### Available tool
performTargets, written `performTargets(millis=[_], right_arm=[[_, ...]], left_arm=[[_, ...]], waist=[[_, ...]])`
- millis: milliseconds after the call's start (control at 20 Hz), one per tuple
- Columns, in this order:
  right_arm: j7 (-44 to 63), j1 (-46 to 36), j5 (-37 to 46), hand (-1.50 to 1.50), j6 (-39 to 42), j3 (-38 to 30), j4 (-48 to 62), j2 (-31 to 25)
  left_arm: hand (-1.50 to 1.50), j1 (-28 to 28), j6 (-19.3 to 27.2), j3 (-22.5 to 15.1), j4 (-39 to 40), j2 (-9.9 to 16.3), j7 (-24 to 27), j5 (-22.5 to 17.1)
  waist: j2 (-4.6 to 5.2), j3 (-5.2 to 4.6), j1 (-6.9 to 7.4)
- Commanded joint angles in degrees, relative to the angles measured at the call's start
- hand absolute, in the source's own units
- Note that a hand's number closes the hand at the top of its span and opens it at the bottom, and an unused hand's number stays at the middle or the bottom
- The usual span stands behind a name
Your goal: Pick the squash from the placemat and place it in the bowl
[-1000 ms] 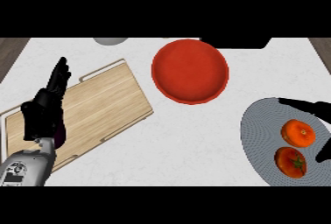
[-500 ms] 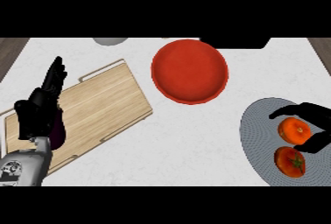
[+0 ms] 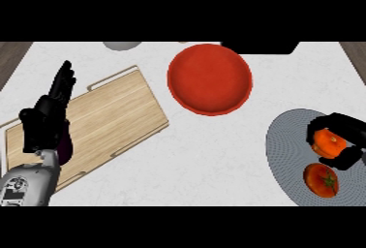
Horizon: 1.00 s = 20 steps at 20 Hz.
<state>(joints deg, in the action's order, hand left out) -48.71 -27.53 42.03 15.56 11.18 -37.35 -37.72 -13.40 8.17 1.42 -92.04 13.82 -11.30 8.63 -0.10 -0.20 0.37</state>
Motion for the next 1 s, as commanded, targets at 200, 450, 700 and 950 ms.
performTargets(millis=[200,450,700,950], right_arm=[[11.83,0.12,-1.43,1.50,2.17,-0.41,-11.25,8.75],[26.70,-5.90,1.88,1.50,-3.48,2.37,-8.37,25.61],[40.71,-9.50,0.36,1.50,-8.35,-0.08,-10.97,37.03],[52.68,-14.30,-4.36,1.50,-20.31,-0.85,-16.54,37.50]], left_arm=[[0.00,2.29,-0.36,0.62,0.62,-1.08,2.17,0.22],[0.00,-0.46,-1.85,-1.42,1.06,-1.48,1.26,-0.05],[0.00,-0.90,-1.82,-1.81,1.56,-1.56,0.98,0.38],[0.00,-1.58,-2.33,-2.99,2.35,-2.40,0.75,0.35]], waist=[[-0.45,0.03,-0.99],[-0.61,-0.54,4.51],[-1.17,-0.09,4.24],[-1.33,0.16,5.85]])
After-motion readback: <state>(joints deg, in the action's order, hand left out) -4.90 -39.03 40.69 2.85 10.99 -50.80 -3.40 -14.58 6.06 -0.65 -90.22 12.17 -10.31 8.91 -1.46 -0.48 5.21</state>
